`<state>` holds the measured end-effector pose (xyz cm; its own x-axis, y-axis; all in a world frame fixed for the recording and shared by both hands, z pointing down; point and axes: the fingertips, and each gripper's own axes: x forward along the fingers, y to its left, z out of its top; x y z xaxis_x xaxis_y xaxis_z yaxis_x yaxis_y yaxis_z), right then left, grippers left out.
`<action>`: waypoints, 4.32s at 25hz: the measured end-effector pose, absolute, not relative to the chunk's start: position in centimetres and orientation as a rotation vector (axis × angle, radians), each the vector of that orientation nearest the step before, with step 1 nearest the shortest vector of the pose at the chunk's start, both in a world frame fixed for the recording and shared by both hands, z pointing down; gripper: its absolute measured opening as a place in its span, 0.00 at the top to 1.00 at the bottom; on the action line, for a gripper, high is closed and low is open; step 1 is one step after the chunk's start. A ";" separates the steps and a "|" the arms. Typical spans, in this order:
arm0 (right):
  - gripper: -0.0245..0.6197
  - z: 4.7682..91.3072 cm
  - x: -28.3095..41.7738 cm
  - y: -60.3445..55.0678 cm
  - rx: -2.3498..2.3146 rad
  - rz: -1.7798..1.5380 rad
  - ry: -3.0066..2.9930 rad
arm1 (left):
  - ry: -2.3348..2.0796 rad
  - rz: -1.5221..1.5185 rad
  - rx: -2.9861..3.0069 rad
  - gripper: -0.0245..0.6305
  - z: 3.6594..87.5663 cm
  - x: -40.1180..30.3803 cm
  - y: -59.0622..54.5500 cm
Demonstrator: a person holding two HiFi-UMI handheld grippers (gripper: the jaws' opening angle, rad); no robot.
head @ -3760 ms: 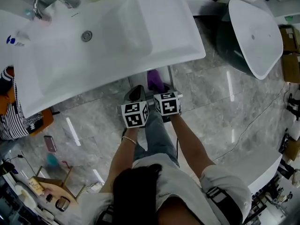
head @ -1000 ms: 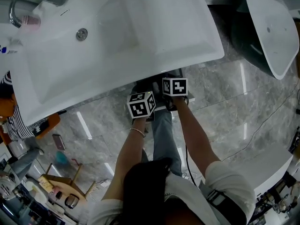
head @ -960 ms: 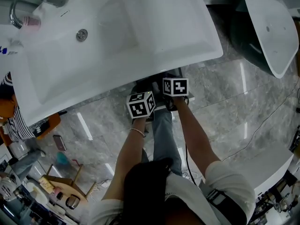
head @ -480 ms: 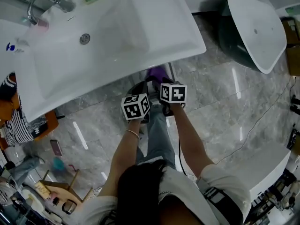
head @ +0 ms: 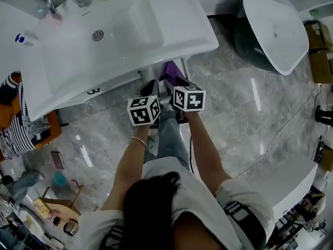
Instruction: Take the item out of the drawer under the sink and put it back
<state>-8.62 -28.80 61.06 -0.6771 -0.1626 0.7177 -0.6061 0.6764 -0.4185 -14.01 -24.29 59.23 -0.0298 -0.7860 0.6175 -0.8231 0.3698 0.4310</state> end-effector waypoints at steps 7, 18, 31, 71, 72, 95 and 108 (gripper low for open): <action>0.77 54.8 -7.8 -27.3 0.660 0.778 -2.352 | -1.838 0.050 1.481 0.96 54.8 -13.7 -22.7; 0.88 49.0 -8.2 -23.0 0.641 0.627 -2.484 | -1.877 -0.002 1.633 0.96 48.1 -12.9 -20.5; 0.94 45.4 -7.8 -21.3 0.803 0.461 -2.572 | -1.866 -0.039 1.720 0.96 45.9 -12.2 -18.1; 0.62 60.0 -8.6 -29.0 0.628 0.730 -2.267 | -1.751 0.165 1.401 0.96 60.5 -13.8 -24.0; 0.62 60.4 -8.7 -29.3 0.625 0.727 -2.260 | -1.750 0.169 1.394 0.96 60.9 -13.9 -24.4; 0.52 73.2 -9.4 -33.6 0.515 0.720 -2.119 | -1.739 0.212 1.244 0.96 70.3 -14.6 -28.4; 0.51 79.1 -9.9 -34.4 0.465 0.658 -2.045 | -1.703 0.208 1.156 0.96 74.7 -15.1 -28.6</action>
